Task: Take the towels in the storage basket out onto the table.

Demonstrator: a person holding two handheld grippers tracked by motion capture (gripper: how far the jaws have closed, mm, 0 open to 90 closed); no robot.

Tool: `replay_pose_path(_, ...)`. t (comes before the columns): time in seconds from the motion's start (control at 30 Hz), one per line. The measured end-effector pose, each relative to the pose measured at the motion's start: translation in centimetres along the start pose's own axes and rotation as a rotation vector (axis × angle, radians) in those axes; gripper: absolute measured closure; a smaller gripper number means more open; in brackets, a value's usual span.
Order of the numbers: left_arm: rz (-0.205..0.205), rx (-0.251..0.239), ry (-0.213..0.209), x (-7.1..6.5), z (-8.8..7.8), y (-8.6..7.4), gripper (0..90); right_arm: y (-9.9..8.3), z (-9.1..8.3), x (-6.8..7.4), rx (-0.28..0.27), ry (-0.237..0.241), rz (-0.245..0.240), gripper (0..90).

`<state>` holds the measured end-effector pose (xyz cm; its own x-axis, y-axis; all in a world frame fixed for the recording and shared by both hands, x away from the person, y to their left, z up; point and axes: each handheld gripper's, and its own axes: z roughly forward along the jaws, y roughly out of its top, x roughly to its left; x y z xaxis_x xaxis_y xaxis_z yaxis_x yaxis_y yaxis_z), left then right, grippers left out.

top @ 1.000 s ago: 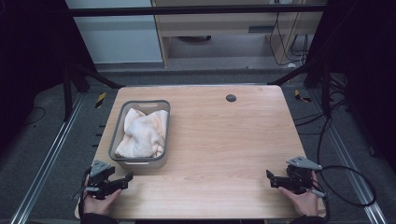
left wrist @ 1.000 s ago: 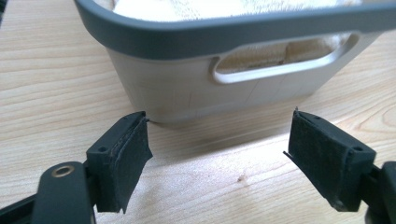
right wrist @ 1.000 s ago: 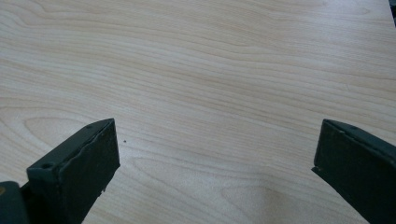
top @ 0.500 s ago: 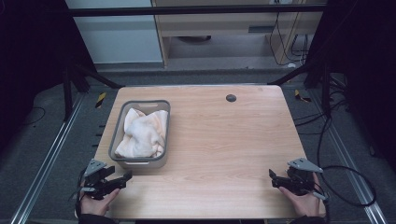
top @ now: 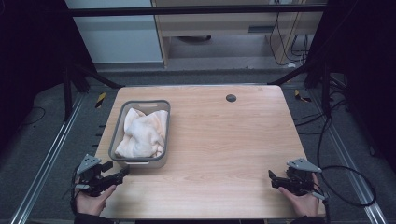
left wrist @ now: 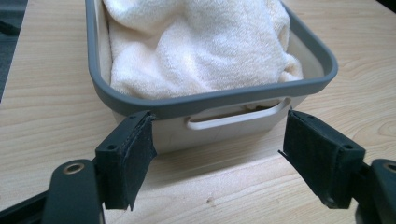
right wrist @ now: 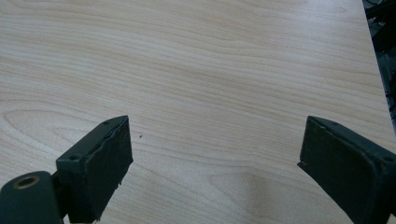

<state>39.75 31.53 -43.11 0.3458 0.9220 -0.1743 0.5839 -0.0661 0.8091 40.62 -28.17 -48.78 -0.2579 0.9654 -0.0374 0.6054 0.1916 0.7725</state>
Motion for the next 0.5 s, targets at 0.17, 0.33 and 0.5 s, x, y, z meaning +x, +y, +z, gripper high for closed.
replay_pose_path(0.17,0.007,-0.018,-0.014,0.0,-0.4,0.8,25.0,0.0,0.1,0.1,0.006,0.002,-0.008,9.1)
replay_pose_path(0.33,0.014,-0.02,-0.027,-0.1,-0.6,1.4,25.4,-0.1,0.2,0.0,0.01,0.006,-0.003,9.1)
replay_pose_path(0.5,0.022,0.003,-0.038,-0.1,-0.5,2.3,25.2,-0.1,0.3,0.1,0.014,0.007,-0.006,9.1)
